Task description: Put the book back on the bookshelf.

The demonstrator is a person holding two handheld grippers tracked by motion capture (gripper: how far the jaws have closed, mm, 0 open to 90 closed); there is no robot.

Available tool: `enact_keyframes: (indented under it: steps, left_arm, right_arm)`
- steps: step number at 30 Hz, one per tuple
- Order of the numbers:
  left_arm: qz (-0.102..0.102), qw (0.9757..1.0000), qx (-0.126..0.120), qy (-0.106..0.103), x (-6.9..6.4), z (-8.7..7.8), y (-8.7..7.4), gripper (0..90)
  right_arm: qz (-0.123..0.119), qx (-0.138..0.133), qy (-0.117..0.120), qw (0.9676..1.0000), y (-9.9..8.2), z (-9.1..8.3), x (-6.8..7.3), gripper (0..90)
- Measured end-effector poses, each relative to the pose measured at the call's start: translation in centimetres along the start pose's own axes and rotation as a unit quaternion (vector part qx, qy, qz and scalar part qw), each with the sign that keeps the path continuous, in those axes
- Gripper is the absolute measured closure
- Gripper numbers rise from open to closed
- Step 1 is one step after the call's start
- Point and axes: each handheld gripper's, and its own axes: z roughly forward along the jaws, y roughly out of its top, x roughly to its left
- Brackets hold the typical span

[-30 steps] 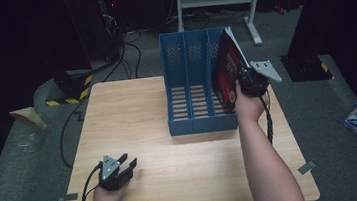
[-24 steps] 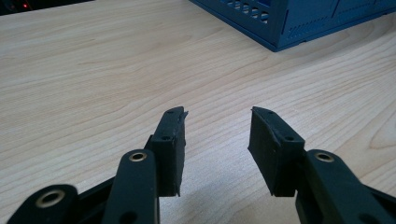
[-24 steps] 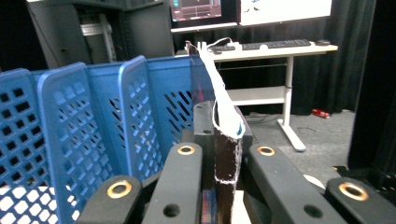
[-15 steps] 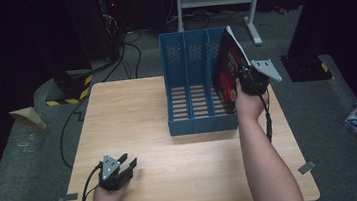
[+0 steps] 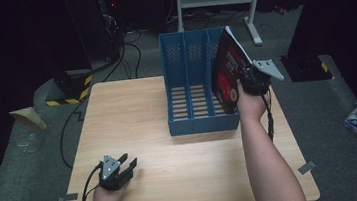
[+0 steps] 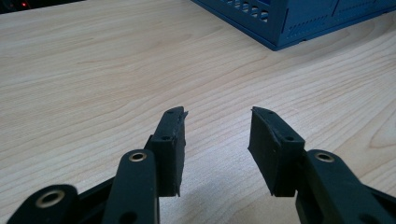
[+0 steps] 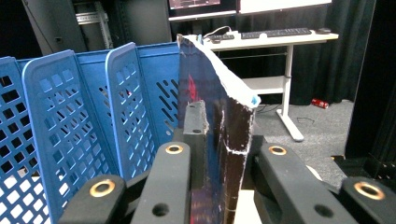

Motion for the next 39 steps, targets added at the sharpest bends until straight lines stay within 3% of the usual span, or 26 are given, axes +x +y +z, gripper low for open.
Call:
enact_keyframes:
  steps: [8, 20, 39]
  left_arm:
    - [0.0, 1.0, -0.001, 0.001, -0.02, 0.0, -0.01, 55.4]
    - [0.001, 1.0, 0.0, 0.0, -0.01, 0.01, 0.0, 55.5]
    - [0.002, 1.0, 0.004, -0.003, 0.03, 0.08, 0.04, 55.1]
  right_arm:
    - [-0.001, 0.002, 0.005, 1.0, -0.02, 0.0, -0.1, 75.6]
    - [0.003, 0.003, 0.015, 0.9999, 0.16, -0.17, -0.38, 63.2]
    - [-0.007, 0.019, 0.028, 0.9994, 0.09, -0.02, -0.72, 55.8]
